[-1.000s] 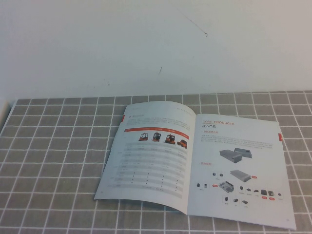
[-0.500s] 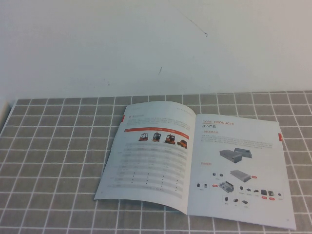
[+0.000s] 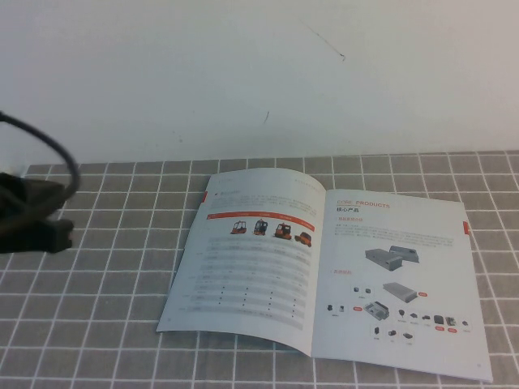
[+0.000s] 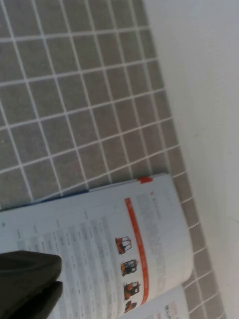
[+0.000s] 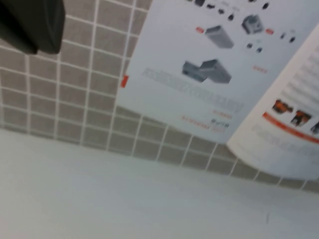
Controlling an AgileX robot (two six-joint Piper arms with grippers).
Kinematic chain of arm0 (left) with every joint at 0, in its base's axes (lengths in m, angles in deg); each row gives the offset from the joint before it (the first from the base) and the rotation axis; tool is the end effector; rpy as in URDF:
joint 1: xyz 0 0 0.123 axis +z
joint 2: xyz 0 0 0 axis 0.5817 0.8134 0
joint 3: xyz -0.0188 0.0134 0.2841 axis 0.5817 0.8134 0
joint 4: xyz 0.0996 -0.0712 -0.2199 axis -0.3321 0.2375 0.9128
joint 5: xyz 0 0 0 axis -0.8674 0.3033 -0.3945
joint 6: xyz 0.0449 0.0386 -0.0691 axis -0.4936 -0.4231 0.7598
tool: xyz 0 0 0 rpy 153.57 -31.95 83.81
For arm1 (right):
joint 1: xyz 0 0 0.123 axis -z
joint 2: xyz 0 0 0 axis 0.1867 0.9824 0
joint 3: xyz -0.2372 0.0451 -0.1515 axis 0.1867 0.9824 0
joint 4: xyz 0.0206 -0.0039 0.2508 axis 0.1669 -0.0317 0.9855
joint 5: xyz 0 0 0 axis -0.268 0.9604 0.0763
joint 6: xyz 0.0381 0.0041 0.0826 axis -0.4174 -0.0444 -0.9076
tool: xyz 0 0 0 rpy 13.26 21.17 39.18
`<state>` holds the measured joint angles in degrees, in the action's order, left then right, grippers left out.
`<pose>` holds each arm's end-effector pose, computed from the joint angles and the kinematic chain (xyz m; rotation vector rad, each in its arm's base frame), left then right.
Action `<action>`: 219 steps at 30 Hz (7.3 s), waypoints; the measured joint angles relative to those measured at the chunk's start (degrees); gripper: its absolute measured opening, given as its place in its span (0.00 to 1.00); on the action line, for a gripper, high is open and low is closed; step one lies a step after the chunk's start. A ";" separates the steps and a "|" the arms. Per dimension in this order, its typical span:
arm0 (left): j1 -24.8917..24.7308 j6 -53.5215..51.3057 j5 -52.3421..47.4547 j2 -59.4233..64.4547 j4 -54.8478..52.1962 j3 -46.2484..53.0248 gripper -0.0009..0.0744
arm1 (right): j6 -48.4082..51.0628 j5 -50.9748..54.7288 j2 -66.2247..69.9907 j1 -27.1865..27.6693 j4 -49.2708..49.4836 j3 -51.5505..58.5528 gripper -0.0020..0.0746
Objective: Close book
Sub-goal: 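Close the open booklet and leave it lying on the table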
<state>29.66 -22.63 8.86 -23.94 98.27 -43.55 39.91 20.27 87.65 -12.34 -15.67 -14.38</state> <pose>0.1890 -0.0387 0.3601 0.3152 2.0353 -0.2319 0.1640 0.0148 0.3669 -0.2913 2.0443 0.0171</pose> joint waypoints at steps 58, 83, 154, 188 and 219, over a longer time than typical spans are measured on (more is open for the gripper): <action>-5.85 -18.10 19.60 57.89 28.85 -11.54 0.01 | 30.57 -8.36 62.26 -7.01 25.43 -7.41 0.02; -13.75 -43.38 -10.78 58.59 62.84 -23.46 0.01 | 29.76 -2.84 62.88 -7.01 22.02 -12.73 0.02; -10.05 -1.86 30.18 -20.81 -6.93 31.53 0.01 | -3.98 0.24 -29.24 -7.35 -4.09 26.96 0.02; -1.60 -3.63 25.83 -43.13 -9.49 45.49 0.01 | -3.98 6.26 -29.24 -7.35 -3.39 27.30 0.02; -0.02 16.71 13.43 -54.35 -17.82 51.19 0.01 | -3.98 6.51 -29.27 -7.35 -3.15 27.30 0.02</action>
<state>29.64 -5.92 22.29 -78.30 80.45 7.64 35.93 26.78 58.38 -19.69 -18.82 12.92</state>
